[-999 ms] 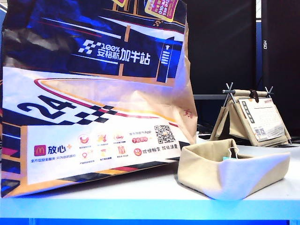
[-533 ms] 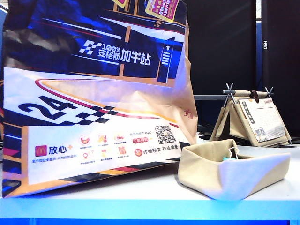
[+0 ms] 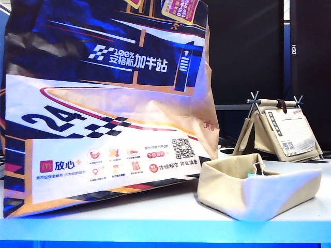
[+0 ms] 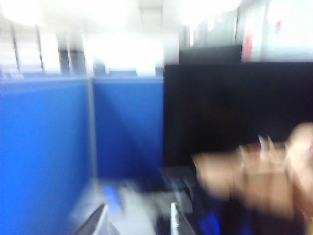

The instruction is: Open the paper bag and put two oranges into the paper bag.

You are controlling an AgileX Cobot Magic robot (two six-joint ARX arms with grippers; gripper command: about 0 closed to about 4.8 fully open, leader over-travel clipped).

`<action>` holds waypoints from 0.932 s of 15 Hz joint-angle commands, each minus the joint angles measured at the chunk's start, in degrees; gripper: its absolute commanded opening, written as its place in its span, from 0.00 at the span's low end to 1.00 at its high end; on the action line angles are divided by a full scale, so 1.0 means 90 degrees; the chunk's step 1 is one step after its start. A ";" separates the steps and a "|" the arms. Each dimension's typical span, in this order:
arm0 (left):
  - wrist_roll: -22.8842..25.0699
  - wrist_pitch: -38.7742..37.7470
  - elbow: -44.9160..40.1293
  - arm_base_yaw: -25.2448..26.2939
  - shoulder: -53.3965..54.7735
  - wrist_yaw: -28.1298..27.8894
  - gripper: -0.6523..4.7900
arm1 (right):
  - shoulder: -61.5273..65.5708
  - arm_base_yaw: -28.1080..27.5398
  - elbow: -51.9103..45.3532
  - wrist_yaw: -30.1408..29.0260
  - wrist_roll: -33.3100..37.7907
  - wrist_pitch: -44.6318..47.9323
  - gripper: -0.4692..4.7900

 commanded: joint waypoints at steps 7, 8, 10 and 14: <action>-0.2069 0.2807 -0.3592 0.0002 0.0199 0.1399 0.38 | 0.0012 0.0002 -0.4199 -0.1073 0.0117 0.4284 0.08; -0.2067 0.2902 -0.3854 0.0002 0.0199 0.1399 0.38 | 0.0010 0.0002 -0.4437 -0.1066 0.0117 0.4325 0.08; -0.2091 0.2970 -0.4279 0.0002 0.0197 0.1396 0.38 | 0.0049 -0.0044 -0.4437 -0.0741 0.0090 0.4214 0.08; -0.2147 0.2310 -0.4549 0.0002 0.0189 0.1372 0.38 | 0.0046 -0.0070 -0.4437 -0.0984 0.0289 0.4163 0.08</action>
